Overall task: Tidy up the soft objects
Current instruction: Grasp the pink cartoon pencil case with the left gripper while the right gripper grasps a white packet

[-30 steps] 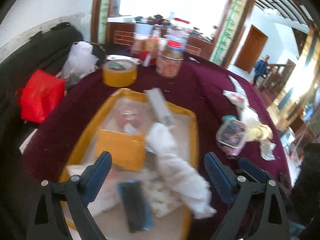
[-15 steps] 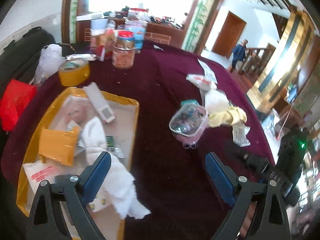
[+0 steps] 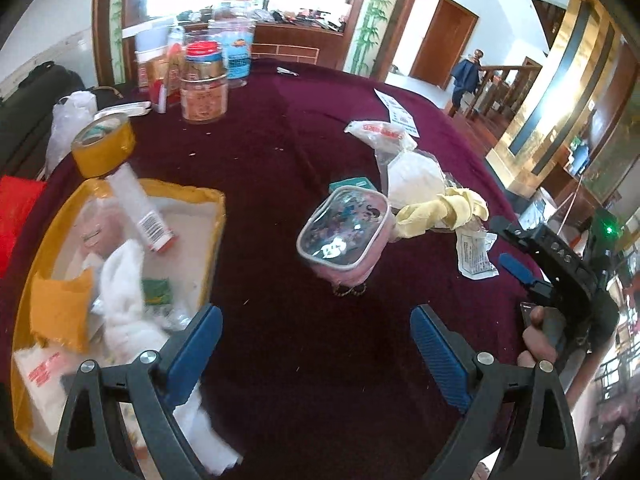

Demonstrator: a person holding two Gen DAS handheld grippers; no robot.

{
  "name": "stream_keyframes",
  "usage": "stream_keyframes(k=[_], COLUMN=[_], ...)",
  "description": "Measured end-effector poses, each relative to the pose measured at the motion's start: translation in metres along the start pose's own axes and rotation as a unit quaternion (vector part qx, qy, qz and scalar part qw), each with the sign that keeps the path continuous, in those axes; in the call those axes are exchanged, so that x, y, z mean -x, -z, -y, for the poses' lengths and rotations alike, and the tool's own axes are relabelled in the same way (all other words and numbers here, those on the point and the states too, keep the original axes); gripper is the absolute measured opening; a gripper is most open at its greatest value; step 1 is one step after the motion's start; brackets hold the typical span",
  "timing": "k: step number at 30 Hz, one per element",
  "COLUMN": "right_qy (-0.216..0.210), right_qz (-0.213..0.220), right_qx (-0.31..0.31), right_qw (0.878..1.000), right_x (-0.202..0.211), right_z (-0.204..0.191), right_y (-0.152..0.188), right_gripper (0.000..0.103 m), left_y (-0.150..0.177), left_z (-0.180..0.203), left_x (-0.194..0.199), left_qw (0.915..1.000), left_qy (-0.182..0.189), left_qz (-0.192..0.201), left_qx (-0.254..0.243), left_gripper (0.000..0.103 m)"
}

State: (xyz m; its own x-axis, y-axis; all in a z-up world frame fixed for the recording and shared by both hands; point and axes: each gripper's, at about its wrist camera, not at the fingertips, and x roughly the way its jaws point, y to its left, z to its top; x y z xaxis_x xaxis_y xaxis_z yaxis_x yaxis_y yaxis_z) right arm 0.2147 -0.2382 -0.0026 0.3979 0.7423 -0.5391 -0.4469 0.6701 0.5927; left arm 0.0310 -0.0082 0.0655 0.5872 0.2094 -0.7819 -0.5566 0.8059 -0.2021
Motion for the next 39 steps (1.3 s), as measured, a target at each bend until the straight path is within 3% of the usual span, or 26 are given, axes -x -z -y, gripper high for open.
stream_keyframes(k=[7,11,13,18,27,30,35,39], right_qy=[0.054,0.058,0.068,0.105,0.095,0.086,0.071,0.058], right_qz=[-0.003,-0.025,-0.024,-0.022,-0.029,-0.035,-0.039,-0.040], right_qx=[-0.011,-0.019,-0.018,-0.004,-0.027,-0.023,-0.016,-0.004], right_qw=[0.998,0.998,0.997,0.994,0.995,0.995,0.997,0.998], right_x=[-0.033,-0.045,-0.046,-0.049,-0.047,-0.048,-0.047,-0.045], right_z=[0.019,0.025,0.026,0.023,0.032,0.030,0.024,0.017], right_y=[-0.002,0.001,0.001,0.003,0.006,0.008,0.011,0.012], right_gripper=[0.073,0.060,0.053,0.021,0.016,0.016,0.016,0.015], left_y=[-0.029,-0.043,-0.046,-0.049,-0.036,-0.031,-0.017,-0.003], left_z=[0.012,0.015,0.011,0.015,0.039,0.038,0.039,0.030], left_x=[-0.054,-0.091,-0.101,-0.118,-0.137,-0.128,-0.117,-0.104], left_qw=[0.9989,0.9957,0.9950,0.9930,0.9888,0.9910,0.9902,0.9911], left_qy=[-0.008,-0.015,-0.005,-0.009,-0.023,-0.030,-0.032,-0.011], left_qz=[-0.045,-0.089,-0.100,-0.117,-0.137,-0.120,-0.116,-0.121], left_qx=[-0.011,-0.020,0.000,-0.005,-0.055,-0.050,-0.071,-0.053], left_gripper=[0.097,0.097,0.097,0.097,0.096,0.083,0.082,0.081])
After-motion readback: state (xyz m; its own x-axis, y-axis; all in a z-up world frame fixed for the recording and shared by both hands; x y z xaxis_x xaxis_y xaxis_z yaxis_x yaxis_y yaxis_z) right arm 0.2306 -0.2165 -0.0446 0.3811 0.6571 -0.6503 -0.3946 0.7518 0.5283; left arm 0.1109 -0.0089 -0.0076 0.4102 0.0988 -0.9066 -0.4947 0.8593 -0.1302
